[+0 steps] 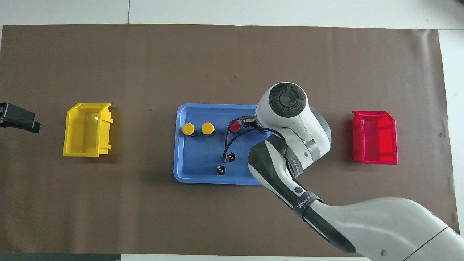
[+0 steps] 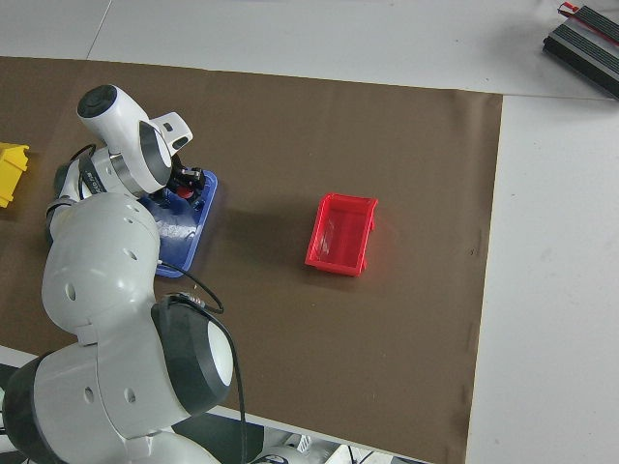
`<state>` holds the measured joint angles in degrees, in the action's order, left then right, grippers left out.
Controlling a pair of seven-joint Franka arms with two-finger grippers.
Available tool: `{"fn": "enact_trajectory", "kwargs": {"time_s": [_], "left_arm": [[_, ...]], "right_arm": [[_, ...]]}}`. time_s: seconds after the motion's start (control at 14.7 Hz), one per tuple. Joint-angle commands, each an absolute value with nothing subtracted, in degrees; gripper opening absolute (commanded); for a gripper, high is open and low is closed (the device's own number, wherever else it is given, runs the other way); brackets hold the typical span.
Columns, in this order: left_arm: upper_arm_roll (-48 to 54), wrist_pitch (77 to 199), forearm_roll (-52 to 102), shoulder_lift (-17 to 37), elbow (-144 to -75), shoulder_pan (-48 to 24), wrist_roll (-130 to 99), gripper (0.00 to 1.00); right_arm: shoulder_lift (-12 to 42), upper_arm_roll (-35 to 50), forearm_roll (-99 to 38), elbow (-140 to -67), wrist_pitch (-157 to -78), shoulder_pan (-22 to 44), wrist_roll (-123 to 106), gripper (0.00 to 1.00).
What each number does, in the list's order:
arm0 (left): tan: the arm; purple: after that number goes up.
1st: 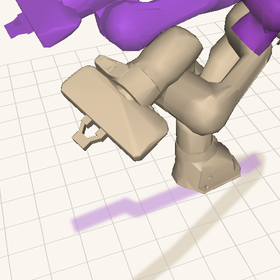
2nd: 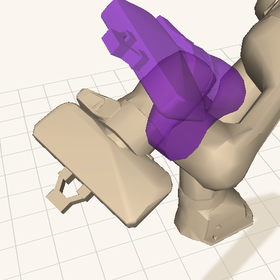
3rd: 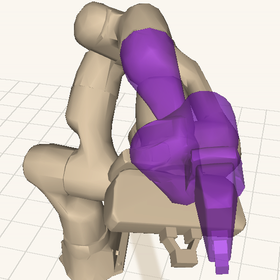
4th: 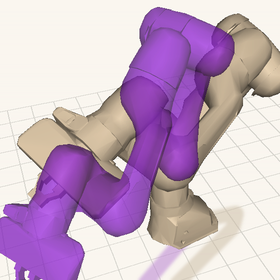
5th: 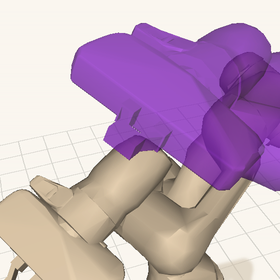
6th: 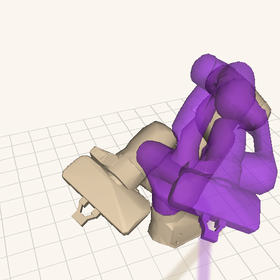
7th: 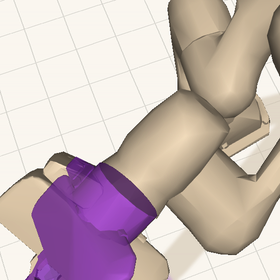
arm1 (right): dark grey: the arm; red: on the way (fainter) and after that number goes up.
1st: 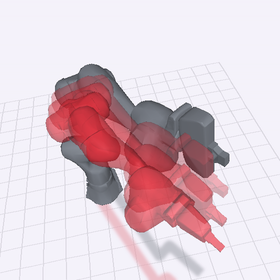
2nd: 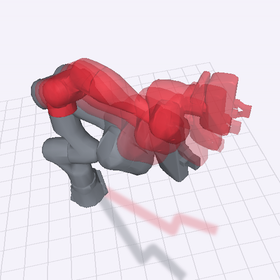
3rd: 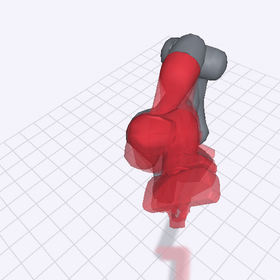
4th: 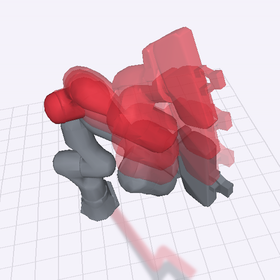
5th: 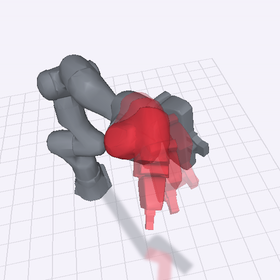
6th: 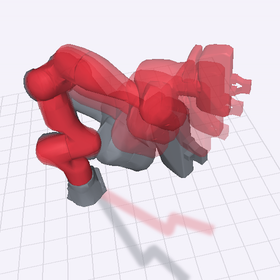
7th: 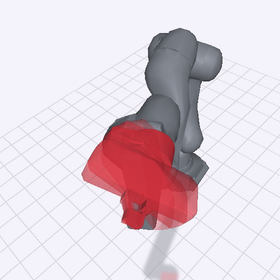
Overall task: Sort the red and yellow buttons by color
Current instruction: 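Reach into the blue tray and grasp a red button with the right gripper, then carry the red button to the red bin while the left gripper reaches yellow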
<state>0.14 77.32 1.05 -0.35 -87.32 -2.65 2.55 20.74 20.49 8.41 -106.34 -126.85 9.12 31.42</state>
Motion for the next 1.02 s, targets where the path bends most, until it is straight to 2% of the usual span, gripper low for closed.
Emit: {"fn": "enact_trajectory", "kwargs": {"time_s": [0.0, 0.07, 0.14, 0.2, 0.27, 0.48, 0.54, 0.75, 0.95], "left_arm": [[0.09, 77.43, -0.35, -2.02, -89.03, -2.55, 2.72, 1.00], [0.09, 77.43, -0.35, -2.02, -89.03, -2.55, 2.72, 1.00], [0.09, 77.43, -0.35, -1.93, -89.03, -2.72, 2.64, 1.00], [0.09, 77.52, -0.26, -1.93, -89.03, -2.90, 2.64, 1.00], [0.09, 77.61, -0.35, -1.93, -89.03, -2.90, 2.90, 1.00], [0.26, 79.70, -0.26, -3.68, -92.70, -3.33, 2.99, 1.00], [0.61, 83.72, 0.08, -4.82, -95.42, -3.60, 1.94, 1.00], [1.14, 99.79, 2.54, -8.00, -107.19, -12.10, -12.60, 1.00], [1.14, 111.14, 2.55, -4.15, -112.22, -22.21, -25.54, 0.97]], "right_arm": [[20.04, 20.92, 9.67, -107.40, -126.65, 8.79, 31.99, 0.50], [20.04, 20.92, 9.67, -107.40, -126.65, 8.70, 31.82, 0.46], [20.04, 21.00, 9.58, -107.40, -126.48, 8.70, 31.73, 0.38], [20.13, 21.01, 9.49, -106.97, -125.78, 8.70, 31.73, 0.22], [20.04, 21.01, 9.32, -105.74, -123.94, 8.70, 31.73, 0.10], [18.29, 21.09, 9.05, -97.49, -112.54, 7.56, 28.76, 0.07], [16.11, 21.01, 8.70, -97.56, -110.76, 5.91, 25.00, 0.07], [9.51, 21.09, 6.52, -101.50, -106.62, -1.12, 13.84, 0.07], [2.49, 21.01, 3.96, -108.26, -106.00, -9.11, 2.77, 0.08]]}}
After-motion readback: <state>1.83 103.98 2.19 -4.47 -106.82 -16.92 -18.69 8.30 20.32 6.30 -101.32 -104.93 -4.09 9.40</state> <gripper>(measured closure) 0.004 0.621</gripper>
